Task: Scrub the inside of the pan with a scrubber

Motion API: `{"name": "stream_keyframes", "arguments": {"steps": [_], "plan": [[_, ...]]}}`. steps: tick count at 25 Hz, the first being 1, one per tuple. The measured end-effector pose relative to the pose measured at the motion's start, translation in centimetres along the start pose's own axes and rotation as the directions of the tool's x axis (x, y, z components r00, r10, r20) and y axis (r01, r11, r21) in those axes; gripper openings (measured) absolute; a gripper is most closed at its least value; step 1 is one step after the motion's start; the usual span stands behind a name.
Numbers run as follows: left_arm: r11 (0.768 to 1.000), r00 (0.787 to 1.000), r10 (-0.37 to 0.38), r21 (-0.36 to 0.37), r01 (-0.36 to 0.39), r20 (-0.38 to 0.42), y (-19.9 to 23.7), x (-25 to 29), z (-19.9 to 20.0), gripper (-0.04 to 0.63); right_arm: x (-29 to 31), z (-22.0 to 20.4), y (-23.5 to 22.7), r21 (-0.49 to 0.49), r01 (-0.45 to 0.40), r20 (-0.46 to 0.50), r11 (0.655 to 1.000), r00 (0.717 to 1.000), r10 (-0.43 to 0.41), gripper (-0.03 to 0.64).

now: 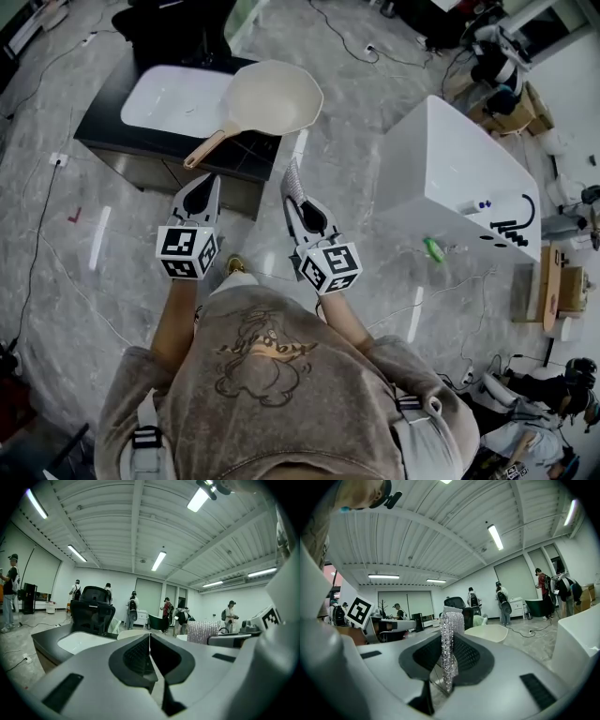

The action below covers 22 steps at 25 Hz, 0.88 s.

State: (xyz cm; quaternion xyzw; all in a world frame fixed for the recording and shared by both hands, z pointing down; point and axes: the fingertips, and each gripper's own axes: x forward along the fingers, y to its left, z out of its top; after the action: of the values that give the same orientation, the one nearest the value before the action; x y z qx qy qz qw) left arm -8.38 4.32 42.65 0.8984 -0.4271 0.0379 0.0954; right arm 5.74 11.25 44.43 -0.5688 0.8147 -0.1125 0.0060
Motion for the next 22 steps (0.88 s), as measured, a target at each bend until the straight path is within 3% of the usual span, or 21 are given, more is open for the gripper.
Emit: {"name": "stream_keyframes", "arguments": {"steps": [13, 22], "plan": [[0.996, 0.996, -0.089, 0.025, 0.089, -0.021, 4.2, 6.6, 2.0, 0.018, 7.1, 1.0, -2.7, 0.013, 0.057, -0.009, 0.998, 0.998, -0.057, 0.080], [0.995, 0.996, -0.083, 0.054, 0.085, -0.026, 5.1, 10.1, 2.5, 0.018, 9.9, 2.4, -6.0, 0.008, 0.065, 0.004, 0.998, 0.998, -0.065, 0.080]]}}
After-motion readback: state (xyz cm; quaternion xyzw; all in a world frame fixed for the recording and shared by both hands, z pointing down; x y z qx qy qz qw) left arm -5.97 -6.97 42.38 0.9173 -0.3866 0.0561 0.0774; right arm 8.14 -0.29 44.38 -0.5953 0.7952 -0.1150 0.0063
